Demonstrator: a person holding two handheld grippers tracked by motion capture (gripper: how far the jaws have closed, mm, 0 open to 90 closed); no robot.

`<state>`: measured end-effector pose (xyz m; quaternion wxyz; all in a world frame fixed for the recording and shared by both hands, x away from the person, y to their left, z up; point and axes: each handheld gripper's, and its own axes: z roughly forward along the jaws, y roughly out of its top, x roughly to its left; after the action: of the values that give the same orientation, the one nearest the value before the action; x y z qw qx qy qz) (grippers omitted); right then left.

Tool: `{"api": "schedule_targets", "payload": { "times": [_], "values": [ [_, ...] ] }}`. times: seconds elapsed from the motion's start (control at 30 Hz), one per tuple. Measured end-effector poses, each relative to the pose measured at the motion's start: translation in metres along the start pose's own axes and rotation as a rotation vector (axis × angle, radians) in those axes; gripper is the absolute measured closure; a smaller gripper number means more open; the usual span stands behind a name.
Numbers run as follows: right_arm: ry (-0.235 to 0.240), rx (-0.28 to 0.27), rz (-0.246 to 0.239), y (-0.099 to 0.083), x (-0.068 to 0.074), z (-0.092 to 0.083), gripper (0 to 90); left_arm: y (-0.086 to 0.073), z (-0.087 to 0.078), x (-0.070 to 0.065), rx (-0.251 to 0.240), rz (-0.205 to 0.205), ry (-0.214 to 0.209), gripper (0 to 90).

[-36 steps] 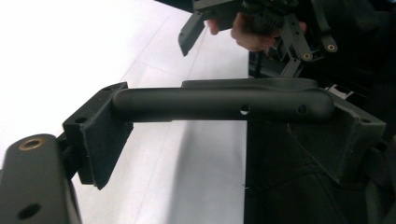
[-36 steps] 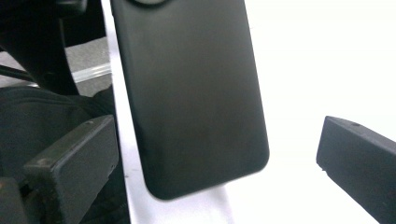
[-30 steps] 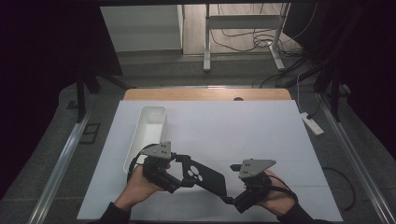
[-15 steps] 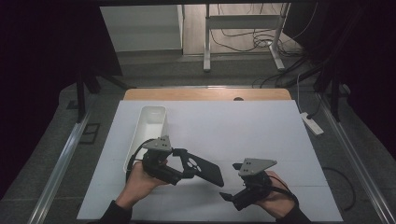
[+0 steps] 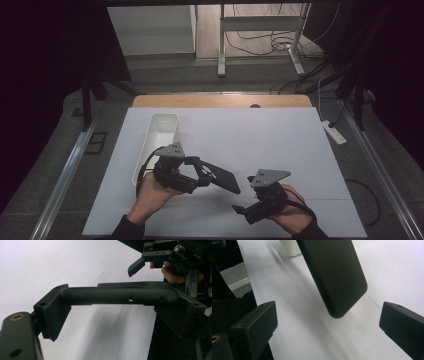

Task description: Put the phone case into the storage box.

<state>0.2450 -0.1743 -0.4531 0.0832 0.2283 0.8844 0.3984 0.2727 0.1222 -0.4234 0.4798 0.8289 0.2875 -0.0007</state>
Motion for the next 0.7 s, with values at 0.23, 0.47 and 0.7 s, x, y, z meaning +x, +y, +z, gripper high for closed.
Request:
{"api": "schedule_targets", "payload": {
  "times": [0.23,0.47,0.7],
  "values": [
    [-0.050,0.028,-0.015,0.003,0.004,0.010,0.3,0.000,0.002,-0.002,0.001,-0.018,0.008,15.1],
    [-0.083,0.050,-0.034,0.005,0.007,0.021,0.0,0.002,0.003,-0.006,0.005,-0.023,0.001,15.2],
    [-0.110,0.068,-0.038,0.007,0.008,0.029,0.5,0.004,0.005,-0.009,0.003,-0.031,-0.013,15.1]
  ]
}}
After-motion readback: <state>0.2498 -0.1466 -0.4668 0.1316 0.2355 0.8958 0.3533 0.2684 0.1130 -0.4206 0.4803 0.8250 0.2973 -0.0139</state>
